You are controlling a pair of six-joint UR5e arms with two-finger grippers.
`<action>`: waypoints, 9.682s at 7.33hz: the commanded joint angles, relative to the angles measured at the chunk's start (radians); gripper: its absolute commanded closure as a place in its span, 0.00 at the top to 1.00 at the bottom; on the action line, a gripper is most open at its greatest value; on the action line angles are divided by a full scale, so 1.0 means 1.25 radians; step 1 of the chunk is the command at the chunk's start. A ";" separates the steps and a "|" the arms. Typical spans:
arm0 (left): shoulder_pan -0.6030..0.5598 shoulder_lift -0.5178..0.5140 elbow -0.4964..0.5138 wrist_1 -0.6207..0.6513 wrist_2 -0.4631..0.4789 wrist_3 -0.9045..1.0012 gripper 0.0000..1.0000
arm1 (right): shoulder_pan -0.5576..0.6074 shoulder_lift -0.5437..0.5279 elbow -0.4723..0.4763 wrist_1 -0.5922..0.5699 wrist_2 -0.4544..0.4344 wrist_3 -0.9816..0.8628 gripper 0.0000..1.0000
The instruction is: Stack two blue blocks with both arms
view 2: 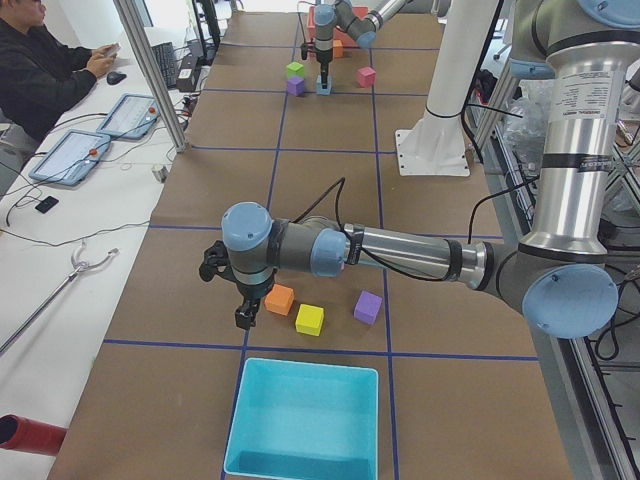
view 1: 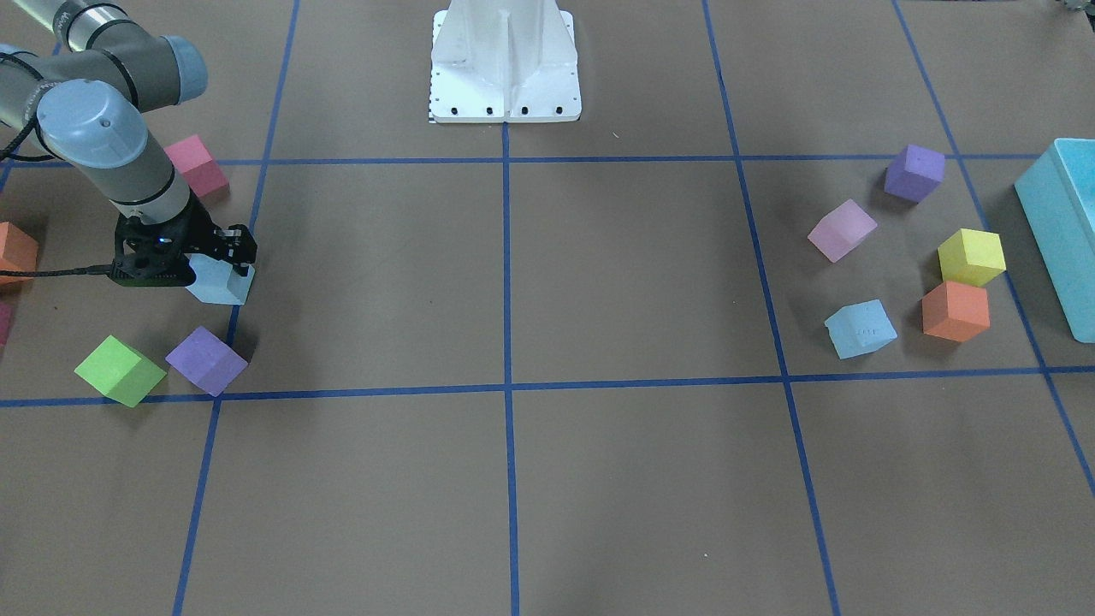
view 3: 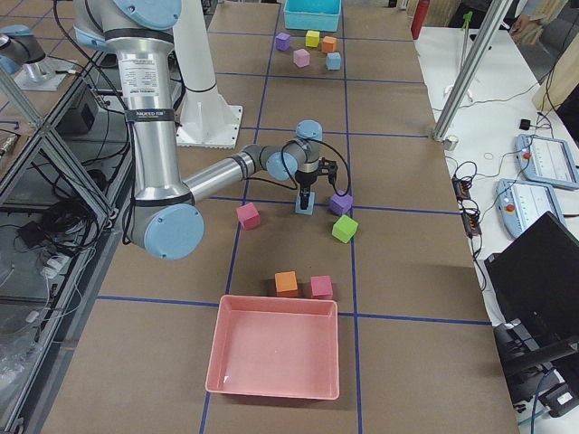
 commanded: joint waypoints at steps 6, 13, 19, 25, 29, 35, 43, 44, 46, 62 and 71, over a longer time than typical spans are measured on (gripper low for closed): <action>-0.001 0.002 0.000 -0.004 0.000 0.001 1.00 | 0.005 0.003 -0.002 0.058 0.016 -0.009 0.54; -0.001 0.002 -0.001 -0.003 0.000 0.000 1.00 | -0.029 0.295 0.011 -0.211 0.015 0.001 0.54; 0.001 0.008 0.000 -0.004 -0.001 -0.032 1.00 | -0.107 0.522 -0.208 -0.131 -0.078 0.069 0.53; 0.167 -0.117 -0.020 -0.008 0.001 -0.525 1.00 | -0.142 0.541 -0.248 -0.068 -0.116 0.143 0.53; 0.244 -0.164 0.000 -0.018 0.017 -0.633 1.00 | -0.175 0.532 -0.251 -0.087 -0.156 0.220 0.55; 0.303 -0.189 0.080 -0.147 0.066 -0.781 1.00 | -0.215 0.537 -0.257 -0.107 -0.188 0.227 0.58; 0.328 -0.189 0.097 -0.195 0.087 -0.826 1.00 | -0.225 0.565 -0.296 -0.098 -0.190 0.239 1.00; 0.345 -0.189 0.096 -0.201 0.120 -0.835 1.00 | -0.225 0.565 -0.294 -0.098 -0.190 0.234 1.00; 0.373 -0.188 0.096 -0.229 0.131 -0.873 1.00 | -0.220 0.565 -0.284 -0.100 -0.187 0.230 1.00; 0.472 -0.154 0.168 -0.357 0.167 -0.938 0.97 | -0.122 0.485 -0.162 -0.108 -0.114 0.184 1.00; 0.476 -0.164 0.087 -0.322 0.162 -0.955 0.53 | -0.066 0.411 -0.099 -0.108 -0.066 0.121 1.00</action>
